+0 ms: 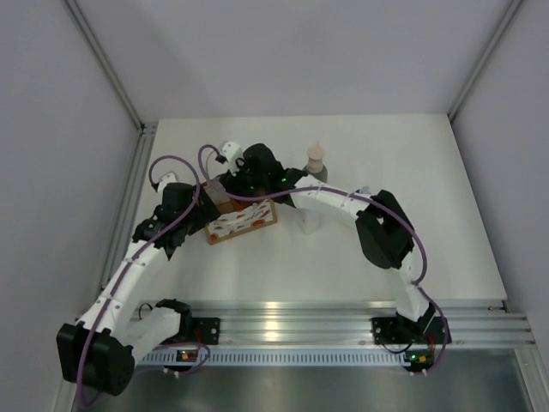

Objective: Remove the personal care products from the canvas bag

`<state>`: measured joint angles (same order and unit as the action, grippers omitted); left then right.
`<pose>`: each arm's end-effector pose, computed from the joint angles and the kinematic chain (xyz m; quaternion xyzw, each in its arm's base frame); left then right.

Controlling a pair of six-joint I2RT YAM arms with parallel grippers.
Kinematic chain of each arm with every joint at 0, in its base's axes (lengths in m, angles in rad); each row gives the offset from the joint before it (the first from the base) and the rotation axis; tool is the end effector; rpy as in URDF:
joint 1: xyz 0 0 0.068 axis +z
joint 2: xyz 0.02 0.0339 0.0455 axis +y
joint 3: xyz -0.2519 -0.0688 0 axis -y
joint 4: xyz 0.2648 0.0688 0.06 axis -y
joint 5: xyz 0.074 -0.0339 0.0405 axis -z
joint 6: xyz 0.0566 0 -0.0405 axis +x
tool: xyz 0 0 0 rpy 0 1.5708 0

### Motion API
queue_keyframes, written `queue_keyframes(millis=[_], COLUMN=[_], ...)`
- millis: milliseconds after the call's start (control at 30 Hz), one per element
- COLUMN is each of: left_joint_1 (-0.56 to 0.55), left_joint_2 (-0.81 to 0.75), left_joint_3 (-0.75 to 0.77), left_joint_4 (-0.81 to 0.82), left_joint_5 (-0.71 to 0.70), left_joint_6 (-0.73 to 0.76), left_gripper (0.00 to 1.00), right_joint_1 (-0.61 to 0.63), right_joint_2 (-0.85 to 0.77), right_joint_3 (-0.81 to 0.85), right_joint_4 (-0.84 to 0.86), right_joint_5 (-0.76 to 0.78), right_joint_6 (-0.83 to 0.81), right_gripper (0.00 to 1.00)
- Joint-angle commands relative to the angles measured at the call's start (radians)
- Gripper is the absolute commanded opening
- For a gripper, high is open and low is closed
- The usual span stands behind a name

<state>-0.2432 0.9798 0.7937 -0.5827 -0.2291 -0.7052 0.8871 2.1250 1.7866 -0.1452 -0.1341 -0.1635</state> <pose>0.2397 -0.0462 0.2429 -0.2528 0.8801 -0.0835 0.3930 0.3336 0.4214 0.2359 -0.4582 0.7214 0.2363 0.4623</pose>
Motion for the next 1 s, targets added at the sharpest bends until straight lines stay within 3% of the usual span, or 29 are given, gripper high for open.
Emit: queue_keyframes(millis=[0,267,600,967], left_joint_1=[0.002,0.002,0.002,0.002], left_joint_2=[-0.004,-0.007,-0.02,-0.021], left_joint_3=[-0.005,-0.008,-0.005,0.01], left_joint_4=[0.046,0.046,0.043,0.044], left_joint_5=[-0.021,-0.029,-0.03,-0.029], left_joint_6=[-0.004,-0.007,-0.013,-0.027], left_gripper=[0.98,0.98,0.98,0.98], right_joint_1=[-0.007,-0.008,-0.011,-0.013], right_joint_2=[-0.105,-0.188,-0.24,-0.439], right_joint_3=[-0.039,-0.141,-0.067,-0.058], right_joint_4=[0.205,0.395,0.337,0.159], right_joint_5=[-0.056,-0.062,-0.064,0.037], right_joint_6=[0.018,0.056,0.028,0.041], right_gripper=[0.0,0.0,0.0,0.0])
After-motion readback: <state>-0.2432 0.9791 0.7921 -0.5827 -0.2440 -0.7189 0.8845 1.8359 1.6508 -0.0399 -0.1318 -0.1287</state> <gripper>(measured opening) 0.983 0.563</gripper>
